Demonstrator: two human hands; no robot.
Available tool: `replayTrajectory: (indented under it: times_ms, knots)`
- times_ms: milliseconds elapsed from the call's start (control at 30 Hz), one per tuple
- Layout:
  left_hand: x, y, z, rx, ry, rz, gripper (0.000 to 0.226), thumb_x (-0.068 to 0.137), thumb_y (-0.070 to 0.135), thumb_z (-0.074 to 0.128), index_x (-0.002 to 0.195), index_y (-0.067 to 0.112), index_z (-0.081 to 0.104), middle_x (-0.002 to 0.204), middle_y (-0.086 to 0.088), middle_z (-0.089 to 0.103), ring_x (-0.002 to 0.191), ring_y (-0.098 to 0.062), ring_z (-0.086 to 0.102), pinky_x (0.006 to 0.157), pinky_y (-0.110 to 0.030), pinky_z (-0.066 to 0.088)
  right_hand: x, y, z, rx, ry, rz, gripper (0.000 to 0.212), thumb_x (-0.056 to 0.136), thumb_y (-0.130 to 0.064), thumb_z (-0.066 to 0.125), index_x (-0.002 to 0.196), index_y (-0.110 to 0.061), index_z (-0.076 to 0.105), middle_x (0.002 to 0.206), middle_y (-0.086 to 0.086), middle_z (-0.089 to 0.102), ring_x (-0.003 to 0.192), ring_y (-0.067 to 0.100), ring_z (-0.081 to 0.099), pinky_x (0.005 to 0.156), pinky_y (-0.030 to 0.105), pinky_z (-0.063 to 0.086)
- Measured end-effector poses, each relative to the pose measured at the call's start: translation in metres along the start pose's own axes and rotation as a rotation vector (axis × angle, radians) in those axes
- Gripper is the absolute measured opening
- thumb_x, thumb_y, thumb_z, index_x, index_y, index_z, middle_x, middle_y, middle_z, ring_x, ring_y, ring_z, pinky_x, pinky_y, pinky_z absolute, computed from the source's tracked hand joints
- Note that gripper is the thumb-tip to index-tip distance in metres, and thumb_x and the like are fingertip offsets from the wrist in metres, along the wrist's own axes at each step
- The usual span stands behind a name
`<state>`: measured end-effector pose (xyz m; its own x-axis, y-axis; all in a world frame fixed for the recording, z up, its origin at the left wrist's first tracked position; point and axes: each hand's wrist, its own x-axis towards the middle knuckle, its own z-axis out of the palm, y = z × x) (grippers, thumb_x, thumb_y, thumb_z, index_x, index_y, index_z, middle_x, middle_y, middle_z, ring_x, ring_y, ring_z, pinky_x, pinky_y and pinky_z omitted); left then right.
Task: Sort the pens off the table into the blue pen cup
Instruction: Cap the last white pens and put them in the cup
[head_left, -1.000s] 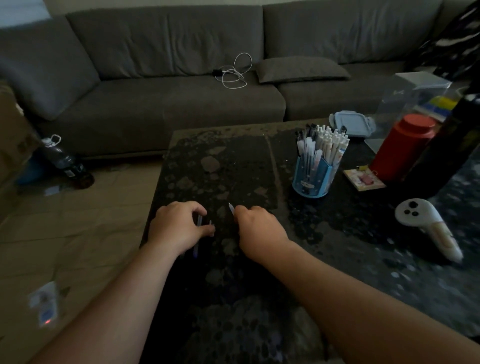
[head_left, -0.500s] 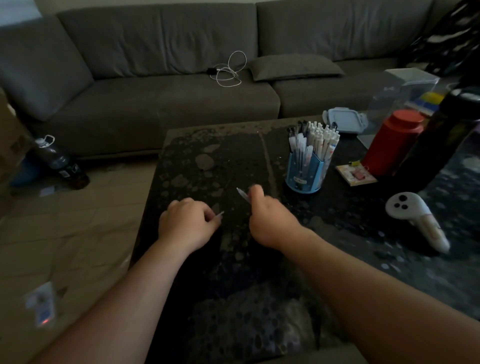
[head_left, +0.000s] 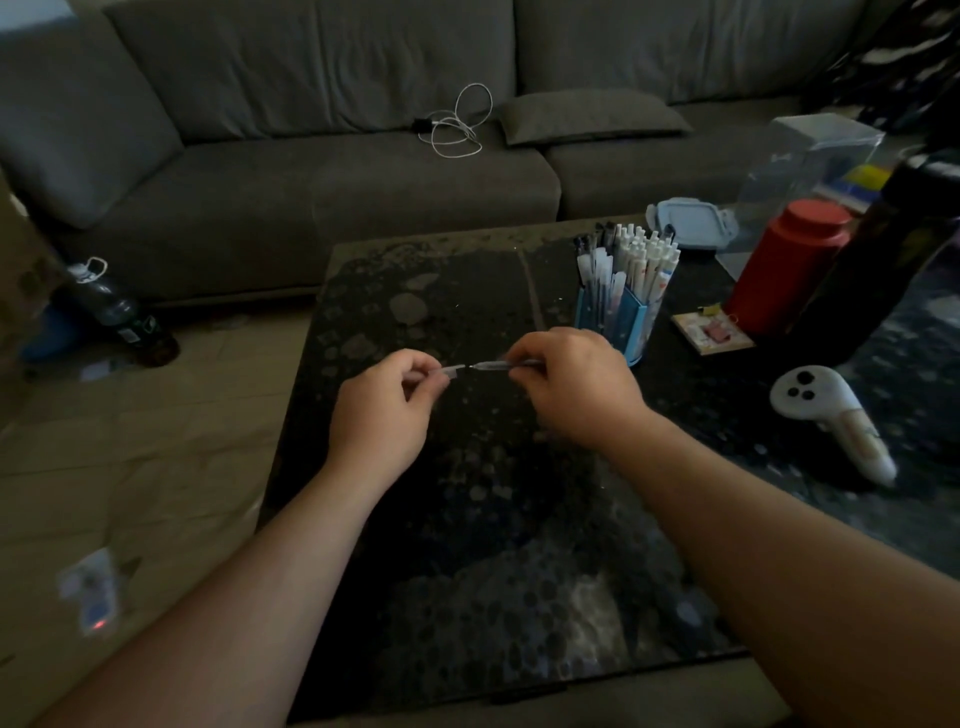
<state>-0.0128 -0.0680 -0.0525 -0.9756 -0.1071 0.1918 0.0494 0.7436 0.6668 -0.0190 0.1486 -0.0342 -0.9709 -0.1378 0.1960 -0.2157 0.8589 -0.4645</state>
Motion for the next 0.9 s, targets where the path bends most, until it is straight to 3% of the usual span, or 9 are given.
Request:
replayTrajectory:
  times_ms: [100,333,700,900]
  knots:
    - [-0.0017,0.0021,0.0001,-0.018,0.033,0.022,0.016,0.103,0.039,0.065,0.114,0.032,0.075,0.109,0.016,0.073,0.096,-0.002,0.063,0.073,-0.013,0.040,0.0001,0.0016,-0.0001,-0.012,0.016,-0.033,0.015,0.100,-0.039,0.068,0.113,-0.045,0.071,0.102,-0.018,0.062,0.102,0.010,0.057,0.095,0.050,0.055]
    - [-0.0034,0.0021,0.0006,-0.069,0.016,0.029,0.019,0.104,0.039,0.065,0.118,0.032,0.075,0.109,0.017,0.077,0.095,0.004,0.065,0.077,-0.011,0.043,0.0010,0.0010,0.0053,0.011,0.037,-0.070,0.014,0.100,-0.041,0.067,0.112,-0.046,0.070,0.099,-0.019,0.061,0.100,0.009,0.057,0.093,0.050,0.054]
    - [-0.0081,0.0034,0.0006,0.038,-0.089,0.115,0.031,0.104,0.037,0.065,0.133,0.036,0.072,0.124,0.016,0.074,0.115,-0.005,0.066,0.101,-0.027,0.050,0.0006,0.0009,0.0073,-0.006,-0.020,-0.105,0.014,0.099,-0.039,0.069,0.112,-0.040,0.073,0.097,-0.020,0.066,0.097,0.008,0.061,0.089,0.048,0.057]
    - [-0.0047,0.0037,0.0029,0.223,-0.051,0.247,0.028,0.102,0.030,0.067,0.129,0.029,0.076,0.119,0.008,0.076,0.109,-0.013,0.069,0.099,-0.038,0.056,-0.0006,-0.0015,0.0084,-0.039,-0.031,-0.128,0.009,0.101,-0.039,0.067,0.108,-0.036,0.072,0.090,-0.015,0.065,0.086,0.010,0.062,0.079,0.039,0.058]
